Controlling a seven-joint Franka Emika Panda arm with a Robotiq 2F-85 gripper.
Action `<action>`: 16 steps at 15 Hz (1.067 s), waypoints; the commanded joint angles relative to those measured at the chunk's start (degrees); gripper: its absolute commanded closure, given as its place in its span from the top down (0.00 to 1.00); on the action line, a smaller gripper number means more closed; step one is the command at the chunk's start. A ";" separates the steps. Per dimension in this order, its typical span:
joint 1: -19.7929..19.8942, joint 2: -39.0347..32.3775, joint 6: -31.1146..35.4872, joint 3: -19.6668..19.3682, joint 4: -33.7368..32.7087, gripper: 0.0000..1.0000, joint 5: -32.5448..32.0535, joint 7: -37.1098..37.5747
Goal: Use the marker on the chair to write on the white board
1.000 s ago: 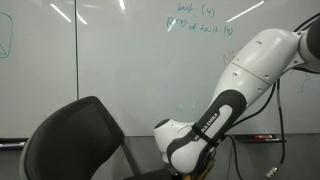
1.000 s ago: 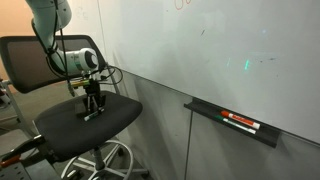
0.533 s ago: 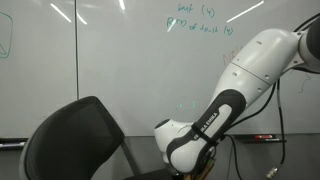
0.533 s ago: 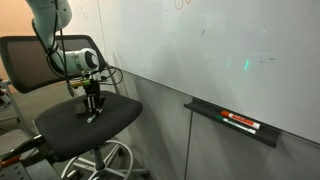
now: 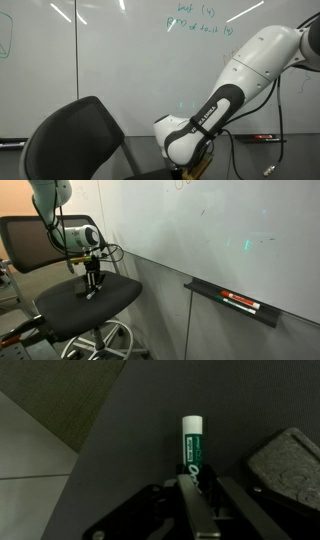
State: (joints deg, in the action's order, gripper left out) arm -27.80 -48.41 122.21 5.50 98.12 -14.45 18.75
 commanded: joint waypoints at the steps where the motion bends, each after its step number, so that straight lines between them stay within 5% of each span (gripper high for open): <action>1: 1.14 4.71 -2.95 0.63 0.76 0.08 0.18 -2.87; 16: 5.09 22.81 -8.38 -0.12 -0.32 0.08 -6.87 -7.00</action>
State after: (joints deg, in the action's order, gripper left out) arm -23.23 -28.84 115.28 5.30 97.89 -18.69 12.59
